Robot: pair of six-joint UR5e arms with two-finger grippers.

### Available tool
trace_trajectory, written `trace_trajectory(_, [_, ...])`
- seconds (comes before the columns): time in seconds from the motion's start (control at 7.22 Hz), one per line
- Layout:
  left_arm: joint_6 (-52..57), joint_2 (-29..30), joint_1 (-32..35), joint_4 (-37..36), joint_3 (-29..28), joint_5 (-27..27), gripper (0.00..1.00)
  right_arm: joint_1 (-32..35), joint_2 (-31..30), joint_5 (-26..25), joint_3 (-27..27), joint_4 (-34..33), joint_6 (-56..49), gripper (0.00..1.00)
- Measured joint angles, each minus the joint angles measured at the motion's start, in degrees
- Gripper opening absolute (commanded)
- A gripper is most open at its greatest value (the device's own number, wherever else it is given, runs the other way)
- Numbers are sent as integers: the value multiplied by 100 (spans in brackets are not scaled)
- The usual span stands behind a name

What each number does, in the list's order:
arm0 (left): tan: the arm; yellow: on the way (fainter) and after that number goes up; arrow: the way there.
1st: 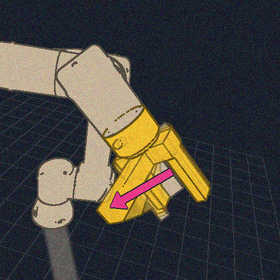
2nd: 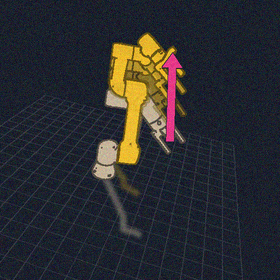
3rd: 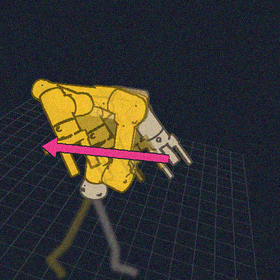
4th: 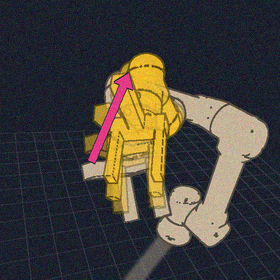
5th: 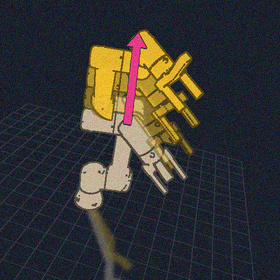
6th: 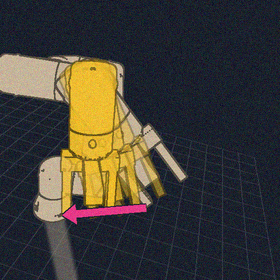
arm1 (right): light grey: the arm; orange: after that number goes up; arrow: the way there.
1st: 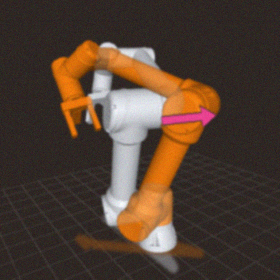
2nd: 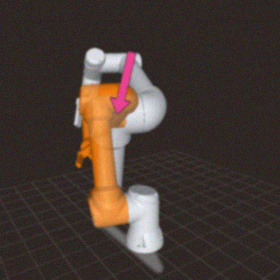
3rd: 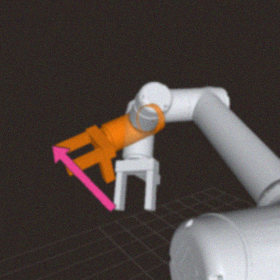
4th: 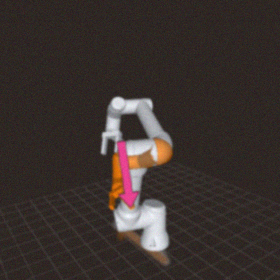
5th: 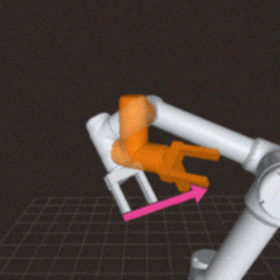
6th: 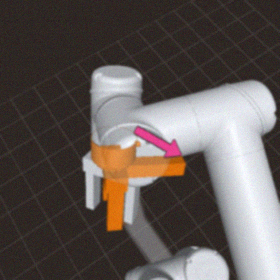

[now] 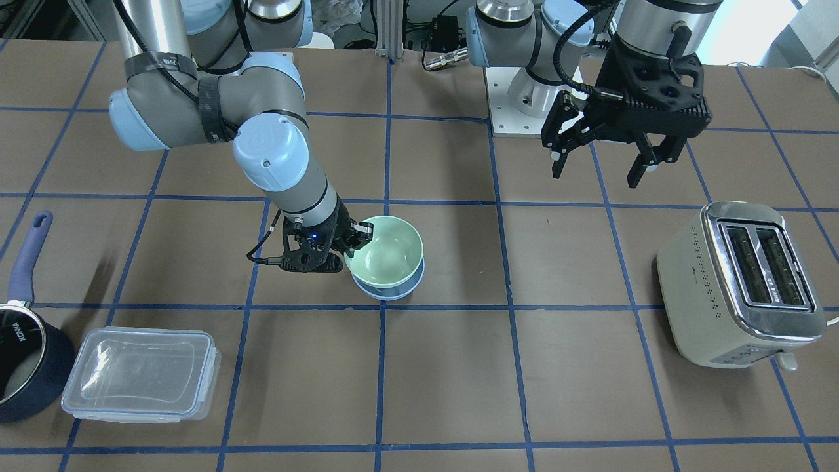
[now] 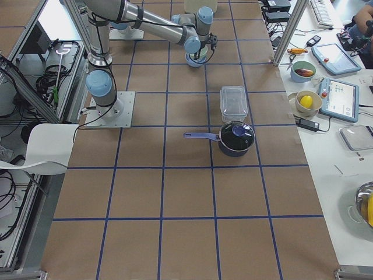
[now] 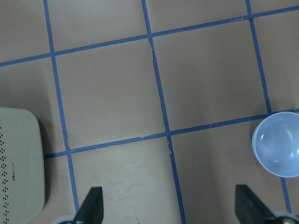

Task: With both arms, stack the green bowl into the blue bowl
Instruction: 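Lower the green bowl into the blue bowl and open the right gripper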

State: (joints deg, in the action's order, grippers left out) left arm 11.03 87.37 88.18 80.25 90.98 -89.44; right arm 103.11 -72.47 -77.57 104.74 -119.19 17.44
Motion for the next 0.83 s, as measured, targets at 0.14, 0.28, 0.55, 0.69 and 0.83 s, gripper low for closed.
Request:
trace_trajectory(0.14, [-19,0,3,0,4,3,100,23,77,-23,13,-45,-11,72])
trace_trajectory(0.28, [-46,1,5,0,4,4,100,30,133,-33,17,-82,-22,95])
trace_trajectory(0.55, [-71,7,5,0,-1,11,100,26,199,-51,-36,-237,-46,100])
trace_trajectory(0.69, [-74,8,2,0,0,11,100,5,146,-157,-174,-186,-72,100])
trace_trajectory(0.83, [-75,8,1,0,3,8,100,-45,36,-349,-451,104,-98,100])
